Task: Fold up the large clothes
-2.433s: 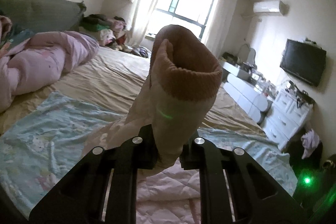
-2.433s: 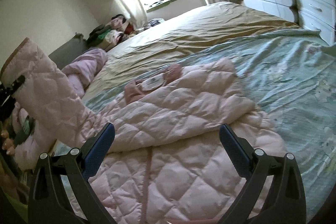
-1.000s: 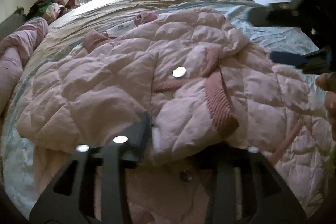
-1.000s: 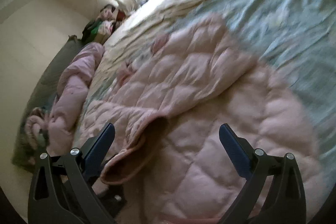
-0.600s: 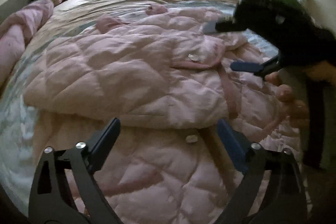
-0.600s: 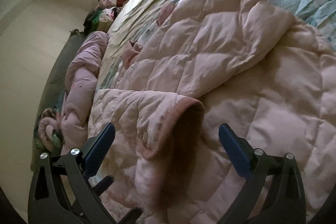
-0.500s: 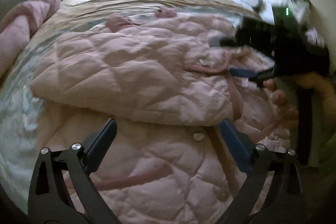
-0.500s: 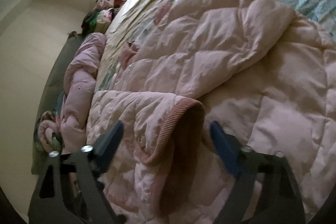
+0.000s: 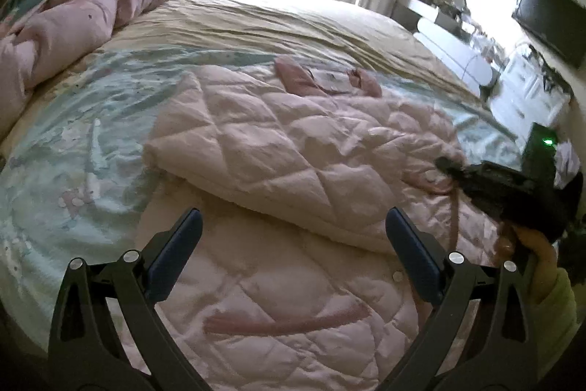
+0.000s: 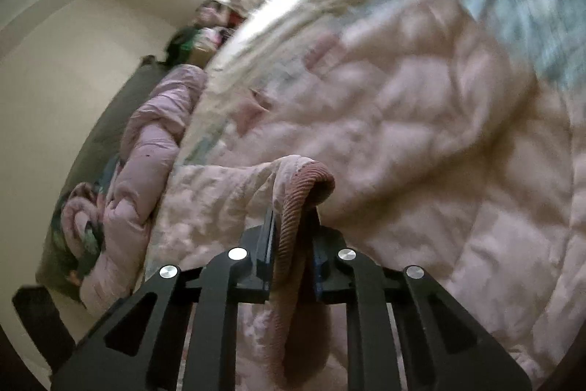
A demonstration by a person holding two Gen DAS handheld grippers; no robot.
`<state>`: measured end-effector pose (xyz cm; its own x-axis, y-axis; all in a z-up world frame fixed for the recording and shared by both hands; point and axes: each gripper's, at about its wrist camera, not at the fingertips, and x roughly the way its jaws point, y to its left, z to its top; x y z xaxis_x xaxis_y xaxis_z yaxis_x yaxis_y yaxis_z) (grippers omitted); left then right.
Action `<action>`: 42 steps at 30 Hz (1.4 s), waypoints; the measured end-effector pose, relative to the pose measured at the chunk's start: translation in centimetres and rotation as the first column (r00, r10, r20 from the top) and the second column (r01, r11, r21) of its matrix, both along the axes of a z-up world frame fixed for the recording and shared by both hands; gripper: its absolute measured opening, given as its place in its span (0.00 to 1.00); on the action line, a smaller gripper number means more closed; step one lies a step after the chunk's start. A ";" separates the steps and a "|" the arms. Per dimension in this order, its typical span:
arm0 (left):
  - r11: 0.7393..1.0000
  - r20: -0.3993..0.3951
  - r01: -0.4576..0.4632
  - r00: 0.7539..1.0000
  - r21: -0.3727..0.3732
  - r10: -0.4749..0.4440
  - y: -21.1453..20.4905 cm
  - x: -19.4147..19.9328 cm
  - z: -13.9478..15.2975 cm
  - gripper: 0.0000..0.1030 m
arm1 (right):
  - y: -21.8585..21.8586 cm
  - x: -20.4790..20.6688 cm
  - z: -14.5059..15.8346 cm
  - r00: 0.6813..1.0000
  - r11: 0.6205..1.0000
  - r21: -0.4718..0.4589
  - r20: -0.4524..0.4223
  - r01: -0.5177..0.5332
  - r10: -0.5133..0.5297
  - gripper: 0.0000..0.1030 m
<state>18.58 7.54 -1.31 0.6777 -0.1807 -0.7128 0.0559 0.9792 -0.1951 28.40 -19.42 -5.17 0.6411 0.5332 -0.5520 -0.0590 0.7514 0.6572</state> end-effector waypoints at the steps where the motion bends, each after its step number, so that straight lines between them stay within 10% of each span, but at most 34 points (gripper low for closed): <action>1: 1.000 0.011 -0.012 1.000 0.000 0.012 0.7 0.2 0.5 0.91 | 0.4 0.0 1.3 0.999 1.000 -0.022 0.037 -0.011 0.012 0.14; 15: 0.978 0.130 -0.210 0.969 -0.001 0.208 8.3 2.4 7.0 0.91 | 4.5 3.0 21.3 0.854 0.920 -0.380 0.445 -0.092 0.270 0.12; 26: 0.983 0.108 -0.179 0.978 -0.031 0.181 7.8 6.3 6.0 0.91 | -1.8 6.9 15.0 0.944 0.929 -0.370 0.307 -0.001 0.123 0.12; 42: 0.998 0.000 -0.010 1.000 0.063 0.010 1.7 13.0 0.5 0.91 | -3.2 8.9 8.0 0.987 0.914 -0.404 0.155 0.033 0.033 0.12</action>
<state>31.62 9.23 -0.80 0.6792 -0.1282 -0.7227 0.0458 0.9901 -0.1326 37.26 -22.58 2.83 0.7360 0.2858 -0.6137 -0.1358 0.9504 0.2797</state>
